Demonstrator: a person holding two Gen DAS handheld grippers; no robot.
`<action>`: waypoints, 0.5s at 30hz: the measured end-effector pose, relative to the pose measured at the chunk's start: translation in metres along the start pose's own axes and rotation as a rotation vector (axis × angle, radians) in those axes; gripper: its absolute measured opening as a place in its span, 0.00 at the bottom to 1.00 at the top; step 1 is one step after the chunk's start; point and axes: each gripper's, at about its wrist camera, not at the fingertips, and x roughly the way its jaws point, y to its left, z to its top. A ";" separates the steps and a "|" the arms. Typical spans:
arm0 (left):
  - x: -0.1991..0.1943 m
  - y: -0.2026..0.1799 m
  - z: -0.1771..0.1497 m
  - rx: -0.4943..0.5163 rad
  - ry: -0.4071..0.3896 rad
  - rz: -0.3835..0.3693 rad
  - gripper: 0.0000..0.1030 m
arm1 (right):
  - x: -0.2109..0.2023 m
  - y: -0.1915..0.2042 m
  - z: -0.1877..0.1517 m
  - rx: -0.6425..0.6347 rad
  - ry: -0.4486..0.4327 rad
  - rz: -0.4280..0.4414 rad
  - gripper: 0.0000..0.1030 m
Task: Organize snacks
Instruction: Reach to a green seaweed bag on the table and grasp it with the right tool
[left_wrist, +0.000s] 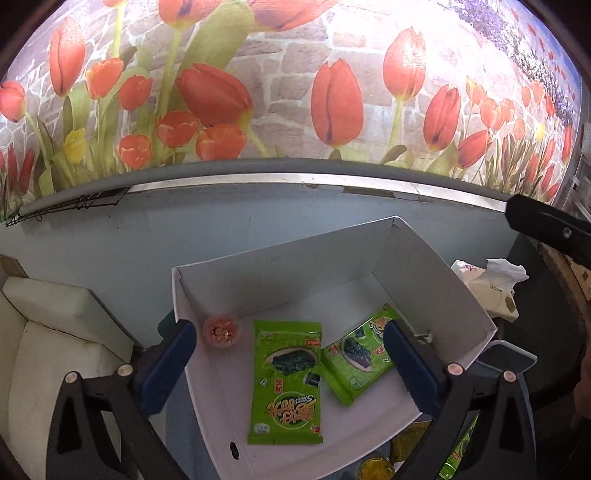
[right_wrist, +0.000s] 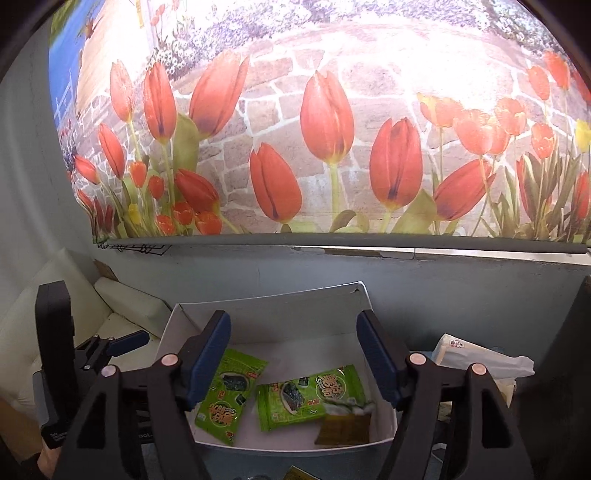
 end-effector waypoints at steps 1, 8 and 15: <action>-0.006 0.000 -0.001 0.000 -0.008 0.002 1.00 | -0.008 0.000 -0.002 -0.010 -0.010 -0.001 0.74; -0.076 -0.004 -0.035 -0.016 -0.078 -0.003 1.00 | -0.079 -0.012 -0.060 -0.070 -0.038 -0.043 0.95; -0.154 -0.040 -0.127 0.033 -0.130 -0.058 1.00 | -0.108 -0.041 -0.177 -0.111 0.116 -0.137 1.00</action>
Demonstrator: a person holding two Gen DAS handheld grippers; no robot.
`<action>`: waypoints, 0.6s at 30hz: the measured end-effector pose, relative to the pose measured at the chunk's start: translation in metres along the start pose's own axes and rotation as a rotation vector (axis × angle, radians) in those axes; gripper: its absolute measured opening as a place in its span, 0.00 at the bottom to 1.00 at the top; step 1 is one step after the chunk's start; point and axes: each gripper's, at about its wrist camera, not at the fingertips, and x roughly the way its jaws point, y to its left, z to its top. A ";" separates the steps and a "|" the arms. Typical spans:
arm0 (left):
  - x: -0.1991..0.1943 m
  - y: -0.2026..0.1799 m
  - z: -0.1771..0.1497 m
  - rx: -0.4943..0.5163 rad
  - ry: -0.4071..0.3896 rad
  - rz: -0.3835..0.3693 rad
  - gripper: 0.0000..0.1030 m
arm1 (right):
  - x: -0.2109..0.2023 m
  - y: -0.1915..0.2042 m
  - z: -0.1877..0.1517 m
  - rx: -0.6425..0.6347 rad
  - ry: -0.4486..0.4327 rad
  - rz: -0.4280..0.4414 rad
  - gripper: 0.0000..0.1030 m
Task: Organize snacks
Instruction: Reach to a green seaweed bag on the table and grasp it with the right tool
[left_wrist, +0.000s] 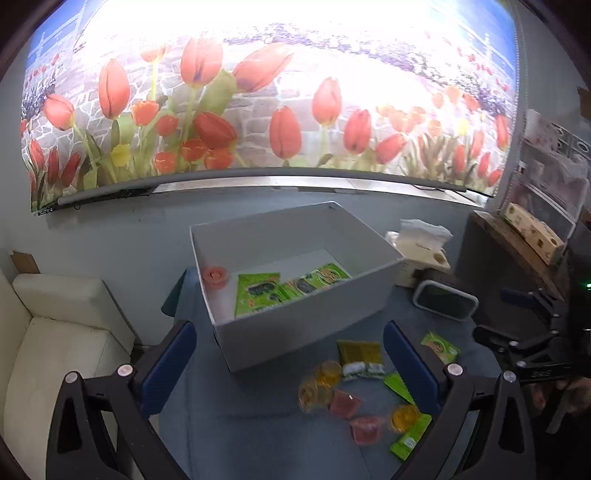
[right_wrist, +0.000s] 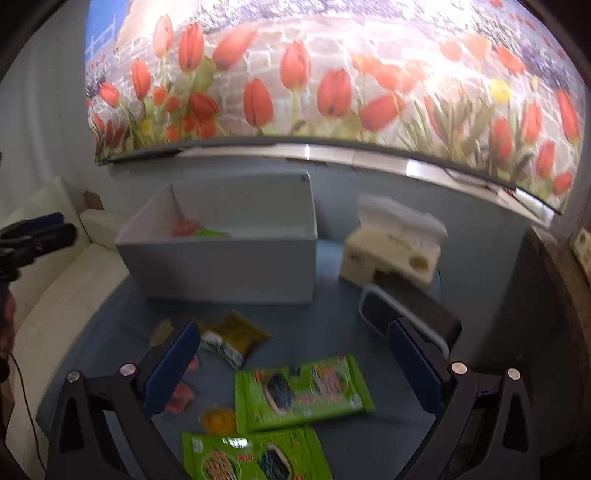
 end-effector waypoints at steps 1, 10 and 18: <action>-0.011 -0.007 -0.013 -0.008 0.001 -0.009 1.00 | 0.004 -0.005 -0.018 0.026 0.041 -0.014 1.00; -0.066 -0.045 -0.095 -0.029 0.034 -0.080 1.00 | 0.058 -0.040 -0.075 0.417 0.267 -0.064 1.00; -0.087 -0.034 -0.109 0.012 0.003 -0.005 1.00 | 0.116 -0.028 -0.043 0.542 0.409 -0.175 1.00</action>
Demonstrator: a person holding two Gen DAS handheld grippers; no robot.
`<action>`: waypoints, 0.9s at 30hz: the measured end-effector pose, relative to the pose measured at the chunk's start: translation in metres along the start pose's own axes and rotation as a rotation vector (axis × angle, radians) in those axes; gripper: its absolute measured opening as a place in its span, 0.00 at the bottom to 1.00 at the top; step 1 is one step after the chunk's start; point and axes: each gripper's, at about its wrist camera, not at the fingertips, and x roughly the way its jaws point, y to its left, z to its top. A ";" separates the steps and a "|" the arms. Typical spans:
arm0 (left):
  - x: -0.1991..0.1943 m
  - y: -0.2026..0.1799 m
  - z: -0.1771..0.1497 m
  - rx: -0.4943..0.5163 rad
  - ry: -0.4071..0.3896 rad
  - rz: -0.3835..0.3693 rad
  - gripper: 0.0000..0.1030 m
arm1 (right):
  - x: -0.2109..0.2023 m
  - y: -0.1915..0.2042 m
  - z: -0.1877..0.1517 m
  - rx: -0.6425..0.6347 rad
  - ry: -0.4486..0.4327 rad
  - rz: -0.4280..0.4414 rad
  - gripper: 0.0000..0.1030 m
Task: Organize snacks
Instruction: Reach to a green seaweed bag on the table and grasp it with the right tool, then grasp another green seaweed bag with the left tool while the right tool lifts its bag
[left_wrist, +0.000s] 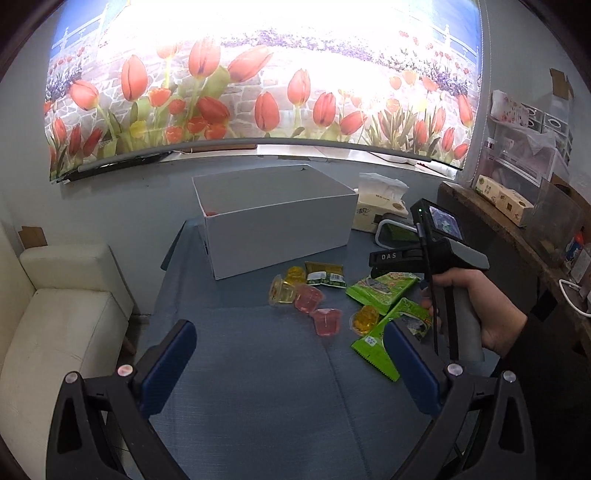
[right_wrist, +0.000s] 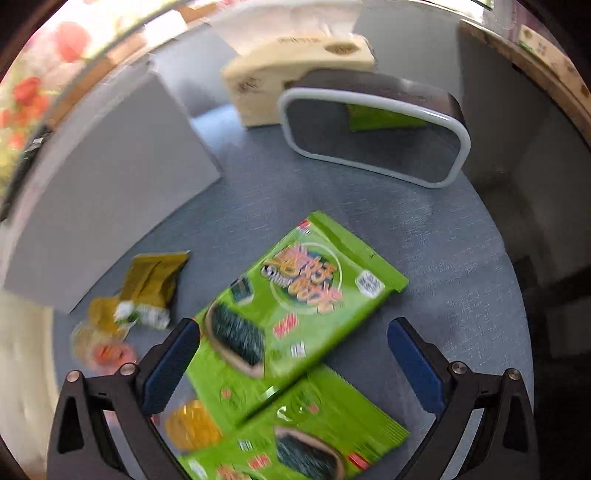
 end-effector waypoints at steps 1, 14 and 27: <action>-0.001 0.003 0.000 -0.005 -0.008 0.019 1.00 | 0.003 0.005 0.003 0.008 0.009 -0.005 1.00; 0.005 0.017 -0.019 0.001 0.012 0.009 1.00 | 0.029 0.049 0.014 -0.004 0.031 -0.154 0.90; 0.025 -0.009 -0.028 0.140 0.045 -0.040 1.00 | -0.034 0.021 0.011 -0.007 -0.052 0.086 0.74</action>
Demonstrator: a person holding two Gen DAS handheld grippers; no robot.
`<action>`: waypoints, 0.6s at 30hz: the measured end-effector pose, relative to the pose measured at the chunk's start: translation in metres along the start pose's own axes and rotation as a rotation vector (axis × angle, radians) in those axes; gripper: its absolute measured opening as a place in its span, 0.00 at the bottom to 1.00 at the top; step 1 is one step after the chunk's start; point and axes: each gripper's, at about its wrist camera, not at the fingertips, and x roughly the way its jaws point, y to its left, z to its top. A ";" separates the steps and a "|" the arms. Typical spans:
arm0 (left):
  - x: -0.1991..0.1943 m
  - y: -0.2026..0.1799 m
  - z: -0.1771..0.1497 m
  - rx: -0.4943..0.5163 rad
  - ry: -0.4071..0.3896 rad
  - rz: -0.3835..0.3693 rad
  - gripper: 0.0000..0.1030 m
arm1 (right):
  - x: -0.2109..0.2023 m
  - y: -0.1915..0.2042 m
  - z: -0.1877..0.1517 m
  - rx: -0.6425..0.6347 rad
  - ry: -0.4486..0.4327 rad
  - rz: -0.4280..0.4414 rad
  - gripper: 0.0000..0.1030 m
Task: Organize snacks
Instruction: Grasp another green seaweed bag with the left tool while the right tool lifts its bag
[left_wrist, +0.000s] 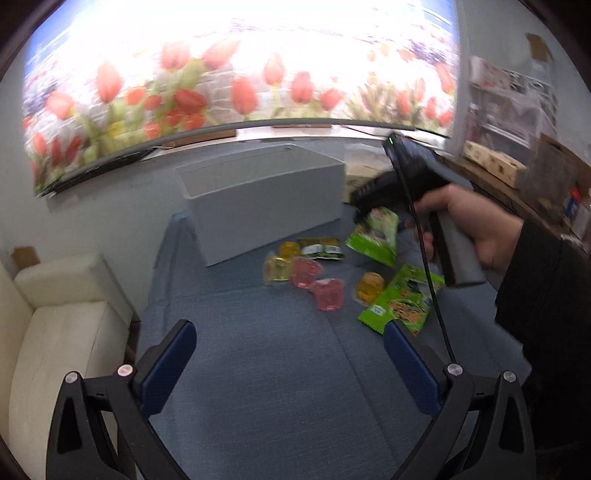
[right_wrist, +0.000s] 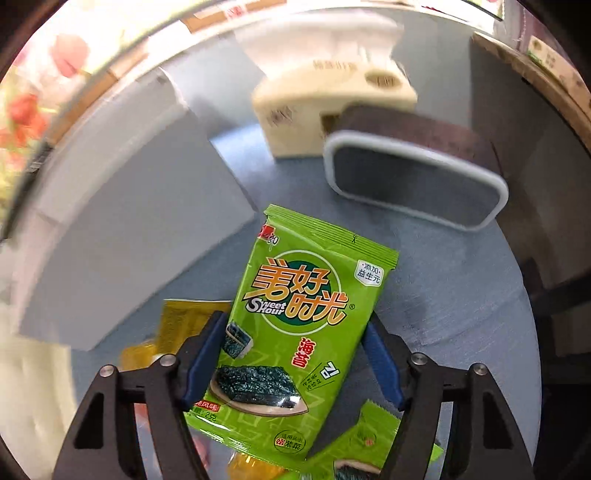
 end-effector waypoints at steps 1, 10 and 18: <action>0.007 -0.006 0.000 0.041 0.014 -0.020 1.00 | -0.009 -0.005 -0.001 -0.014 -0.006 0.030 0.74; 0.080 -0.065 0.022 0.235 0.125 -0.220 1.00 | -0.124 -0.067 -0.055 -0.194 -0.142 0.194 0.74; 0.152 -0.147 0.043 0.497 0.222 -0.346 1.00 | -0.201 -0.119 -0.107 -0.238 -0.270 0.265 0.74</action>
